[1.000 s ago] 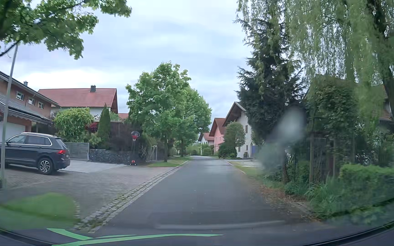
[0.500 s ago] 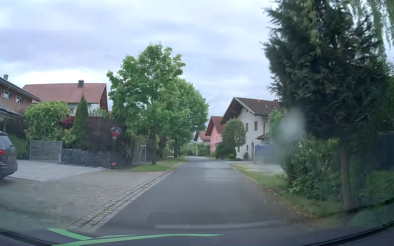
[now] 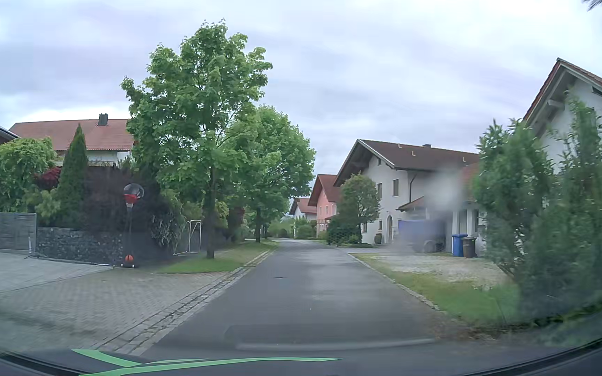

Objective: Follow the waypoints while adhering to traffic rules and regulations

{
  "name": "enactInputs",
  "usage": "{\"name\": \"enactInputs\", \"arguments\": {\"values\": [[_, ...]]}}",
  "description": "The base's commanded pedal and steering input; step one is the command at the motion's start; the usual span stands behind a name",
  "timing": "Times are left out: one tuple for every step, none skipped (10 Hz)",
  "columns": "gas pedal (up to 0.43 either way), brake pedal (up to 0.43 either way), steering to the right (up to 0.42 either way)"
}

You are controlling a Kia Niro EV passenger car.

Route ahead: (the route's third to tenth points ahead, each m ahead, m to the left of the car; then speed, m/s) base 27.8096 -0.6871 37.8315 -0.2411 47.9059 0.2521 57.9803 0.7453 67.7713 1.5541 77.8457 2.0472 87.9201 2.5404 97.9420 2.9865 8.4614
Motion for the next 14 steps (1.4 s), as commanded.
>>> {"name": "enactInputs", "arguments": {"values": [[0.157,0.000,0.013],[0.157,0.000,0.012],[0.157,0.000,0.011],[0.157,0.000,0.011],[0.157,0.000,0.010],[0.157,0.000,0.010],[0.157,0.000,0.007],[0.157,0.000,0.005],[0.157,0.000,0.005],[0.157,0.000,0.004],[0.157,0.000,0.003],[0.157,0.000,0.002],[0.157,0.000,0.000],[0.157,0.000,0.000]]}}
